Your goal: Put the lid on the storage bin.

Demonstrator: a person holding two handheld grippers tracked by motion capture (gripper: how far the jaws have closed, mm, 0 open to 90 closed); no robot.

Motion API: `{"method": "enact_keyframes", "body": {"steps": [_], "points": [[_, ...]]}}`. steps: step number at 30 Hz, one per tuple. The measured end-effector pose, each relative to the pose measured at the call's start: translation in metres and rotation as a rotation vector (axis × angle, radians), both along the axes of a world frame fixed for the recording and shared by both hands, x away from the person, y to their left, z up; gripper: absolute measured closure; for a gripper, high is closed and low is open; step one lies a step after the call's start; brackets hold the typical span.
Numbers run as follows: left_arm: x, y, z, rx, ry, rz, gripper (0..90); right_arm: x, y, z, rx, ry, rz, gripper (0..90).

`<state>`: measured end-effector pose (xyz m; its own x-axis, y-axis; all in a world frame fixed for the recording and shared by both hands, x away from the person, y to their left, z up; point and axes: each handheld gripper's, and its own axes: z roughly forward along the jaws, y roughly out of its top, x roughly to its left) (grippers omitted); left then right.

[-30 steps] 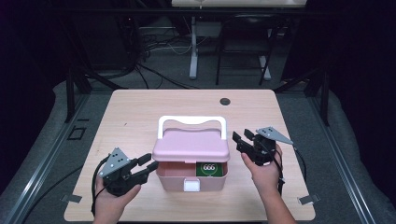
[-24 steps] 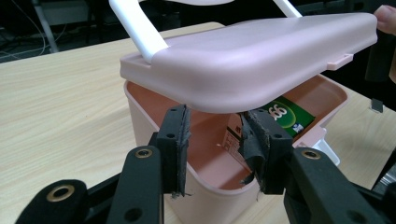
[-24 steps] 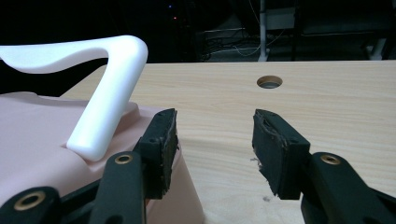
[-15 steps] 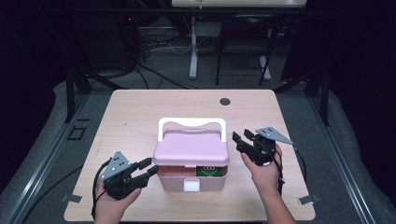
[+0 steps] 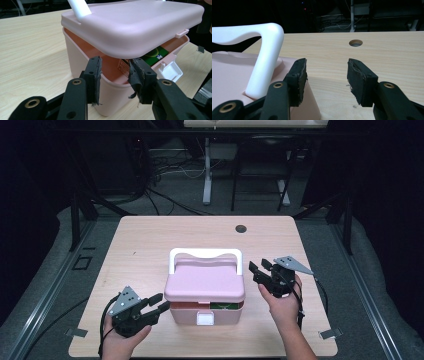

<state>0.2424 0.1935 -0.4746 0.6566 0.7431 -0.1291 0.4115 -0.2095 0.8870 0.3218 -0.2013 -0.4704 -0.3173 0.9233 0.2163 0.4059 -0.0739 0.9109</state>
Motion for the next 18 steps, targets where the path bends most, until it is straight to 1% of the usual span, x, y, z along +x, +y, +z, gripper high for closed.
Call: {"method": "enact_keyframes", "body": {"steps": [1,3,8,10,14,16,18], "points": [[0.000,0.000,-0.001,0.005,0.003,0.000,61.0,0.000,0.000,0.000,-0.001,-0.001,0.001,49.6],[-0.001,0.000,-0.002,-0.001,0.004,0.002,61.1,0.000,0.000,0.000,0.000,-0.002,0.001,49.6],[-0.002,0.001,-0.007,0.010,0.022,-0.002,61.0,0.000,0.000,-0.001,-0.002,0.000,-0.001,49.6],[-0.002,0.001,-0.009,0.011,0.022,-0.002,61.0,0.000,0.000,-0.001,-0.002,-0.001,-0.001,49.6],[-0.002,0.001,-0.013,0.021,0.041,-0.007,61.1,0.000,0.000,-0.001,-0.001,0.001,-0.001,49.6],[-0.002,0.000,-0.014,0.016,0.038,-0.002,61.1,0.000,0.000,-0.001,-0.001,0.003,-0.001,49.5],[-0.003,0.000,-0.015,0.018,0.044,-0.002,61.1,0.001,0.000,-0.002,-0.004,0.002,-0.002,49.5]]}}
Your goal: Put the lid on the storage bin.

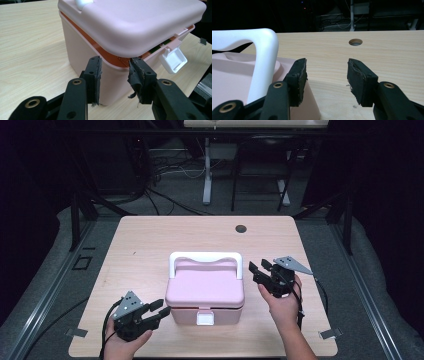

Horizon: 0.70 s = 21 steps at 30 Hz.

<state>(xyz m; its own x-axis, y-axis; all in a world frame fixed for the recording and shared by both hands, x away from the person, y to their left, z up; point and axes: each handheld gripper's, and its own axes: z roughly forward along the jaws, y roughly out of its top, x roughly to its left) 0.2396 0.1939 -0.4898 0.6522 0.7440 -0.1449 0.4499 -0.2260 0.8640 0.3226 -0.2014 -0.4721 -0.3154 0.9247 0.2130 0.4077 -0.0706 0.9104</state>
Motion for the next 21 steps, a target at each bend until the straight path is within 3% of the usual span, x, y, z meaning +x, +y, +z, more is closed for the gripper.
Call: {"method": "enact_keyframes", "body": {"steps": [17,21], "points": [[-0.0018,0.0053,-0.0070,0.023,0.019,0.011,59.3,0.0005,-0.0017,-0.0005,0.007,0.005,-0.005,49.6],[-0.0023,0.0096,-0.0049,-0.005,0.006,0.033,59.0,0.0006,-0.0021,-0.0005,0.009,0.005,-0.006,49.5]]}}
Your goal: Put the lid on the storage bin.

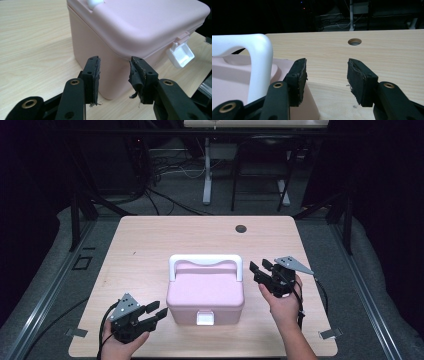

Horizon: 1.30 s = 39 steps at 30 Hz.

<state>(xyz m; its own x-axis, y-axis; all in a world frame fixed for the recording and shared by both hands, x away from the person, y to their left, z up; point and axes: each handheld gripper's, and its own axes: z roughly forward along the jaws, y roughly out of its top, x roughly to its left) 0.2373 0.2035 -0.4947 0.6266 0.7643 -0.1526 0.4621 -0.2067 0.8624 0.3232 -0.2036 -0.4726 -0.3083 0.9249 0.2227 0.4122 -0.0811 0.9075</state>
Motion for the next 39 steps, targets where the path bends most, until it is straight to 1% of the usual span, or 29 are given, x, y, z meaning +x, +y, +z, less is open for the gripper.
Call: {"method": "enact_keyframes", "body": {"steps": [7,12,14,17,21,22,23,25,26,30,37,39], "points": [[0.002,0.003,0.004,-0.007,-0.010,0.012,58.2,0.000,0.000,0.000,-0.001,0.000,0.000,49.5],[0.005,0.004,0.004,-0.022,-0.013,0.025,57.8,0.000,0.000,0.000,0.000,-0.002,0.000,49.5],[0.007,0.004,0.006,-0.020,-0.016,0.026,57.7,0.000,-0.001,0.000,0.000,-0.003,0.000,49.5],[0.012,0.005,0.010,-0.027,-0.031,0.038,57.7,0.000,-0.001,0.000,-0.001,-0.003,-0.001,49.5],[0.017,0.005,0.012,-0.027,-0.035,0.048,57.6,0.000,-0.001,0.001,0.002,-0.006,-0.002,49.4],[0.017,0.005,0.012,-0.027,-0.035,0.048,57.6,0.000,-0.001,0.001,0.002,-0.006,-0.002,49.4],[0.020,0.005,0.012,-0.036,-0.042,0.056,57.6,0.000,-0.002,0.001,0.004,-0.006,-0.003,49.5],[0.022,0.006,0.012,-0.037,-0.044,0.058,57.6,0.000,-0.002,0.001,0.004,-0.008,-0.004,49.5],[0.025,0.006,0.012,-0.035,-0.039,0.064,57.6,0.000,-0.002,0.001,0.004,-0.009,-0.004,49.5],[0.032,0.005,0.010,-0.040,-0.044,0.075,57.6,0.000,-0.003,0.001,0.002,-0.006,-0.004,49.5],[0.039,0.006,0.005,-0.049,-0.033,0.095,57.5,0.000,-0.003,0.001,0.007,-0.005,-0.008,49.4],[0.040,0.006,0.003,-0.049,-0.036,0.100,57.4,0.000,-0.003,0.001,0.006,-0.004,-0.006,49.4]]}}
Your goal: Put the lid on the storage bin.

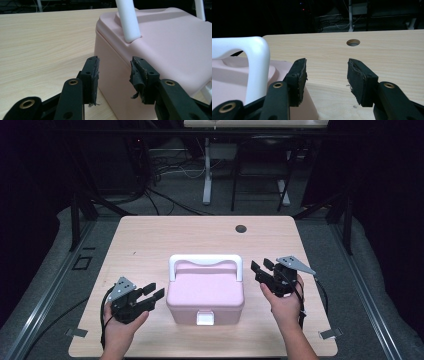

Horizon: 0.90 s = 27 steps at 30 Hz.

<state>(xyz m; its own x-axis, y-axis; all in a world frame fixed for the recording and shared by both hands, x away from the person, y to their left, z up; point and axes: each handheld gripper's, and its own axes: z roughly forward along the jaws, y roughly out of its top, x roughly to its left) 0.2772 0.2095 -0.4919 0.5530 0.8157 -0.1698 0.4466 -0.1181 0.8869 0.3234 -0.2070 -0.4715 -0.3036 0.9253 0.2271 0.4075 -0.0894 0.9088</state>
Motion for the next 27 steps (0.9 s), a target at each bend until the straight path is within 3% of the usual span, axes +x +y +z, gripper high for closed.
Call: {"method": "enact_keyframes", "body": {"steps": [20,26,27], "points": [[-0.003,0.009,-0.022,0.014,0.033,0.029,56.2,0.001,0.000,-0.003,-0.004,0.010,0.001,49.3],[-0.003,0.010,-0.025,0.021,0.046,0.027,55.1,0.001,-0.002,0.000,0.007,0.005,0.000,49.2],[-0.003,0.010,-0.026,0.020,0.046,0.029,53.3,-0.002,-0.004,0.006,0.032,-0.008,0.009,49.2]]}}
